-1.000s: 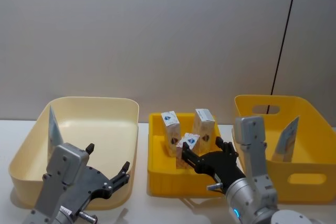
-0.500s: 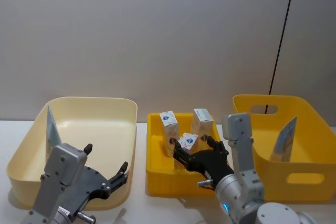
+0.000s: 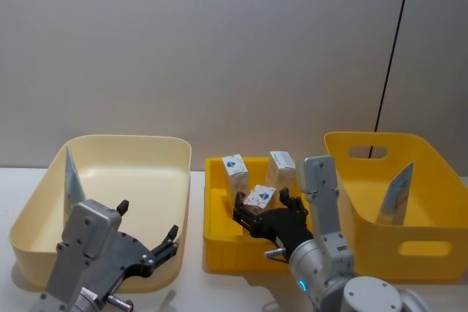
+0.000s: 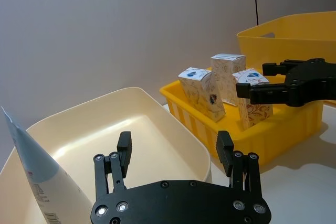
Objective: Bimanual collaborative sorting of washing and personal care products
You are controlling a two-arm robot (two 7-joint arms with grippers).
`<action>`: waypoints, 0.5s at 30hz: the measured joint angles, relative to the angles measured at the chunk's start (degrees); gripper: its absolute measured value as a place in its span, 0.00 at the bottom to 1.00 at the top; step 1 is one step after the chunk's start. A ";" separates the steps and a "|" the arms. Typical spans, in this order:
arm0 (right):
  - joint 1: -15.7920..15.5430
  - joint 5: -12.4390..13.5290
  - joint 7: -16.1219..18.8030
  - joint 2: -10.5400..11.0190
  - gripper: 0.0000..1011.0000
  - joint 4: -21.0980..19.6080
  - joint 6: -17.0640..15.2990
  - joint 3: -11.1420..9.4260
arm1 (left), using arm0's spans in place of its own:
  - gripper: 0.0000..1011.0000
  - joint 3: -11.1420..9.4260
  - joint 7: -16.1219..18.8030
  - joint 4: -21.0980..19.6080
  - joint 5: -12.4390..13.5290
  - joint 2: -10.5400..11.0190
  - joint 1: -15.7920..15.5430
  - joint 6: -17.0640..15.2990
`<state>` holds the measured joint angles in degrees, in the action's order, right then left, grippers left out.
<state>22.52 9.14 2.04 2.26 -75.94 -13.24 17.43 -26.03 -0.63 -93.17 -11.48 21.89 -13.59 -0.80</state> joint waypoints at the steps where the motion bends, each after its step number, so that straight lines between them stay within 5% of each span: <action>1: 0.00 0.00 0.00 0.00 0.99 0.00 0.00 0.00 | 0.99 0.00 0.00 0.00 0.00 0.00 0.00 0.00; 15: 1.32 -1.21 -2.13 -1.82 0.99 3.09 -0.32 -0.73 | 0.99 0.00 0.00 0.00 0.00 0.00 0.00 0.00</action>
<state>23.84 7.93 -0.09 0.44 -72.85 -13.56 16.70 -26.02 -0.63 -93.18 -11.48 21.89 -13.59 -0.79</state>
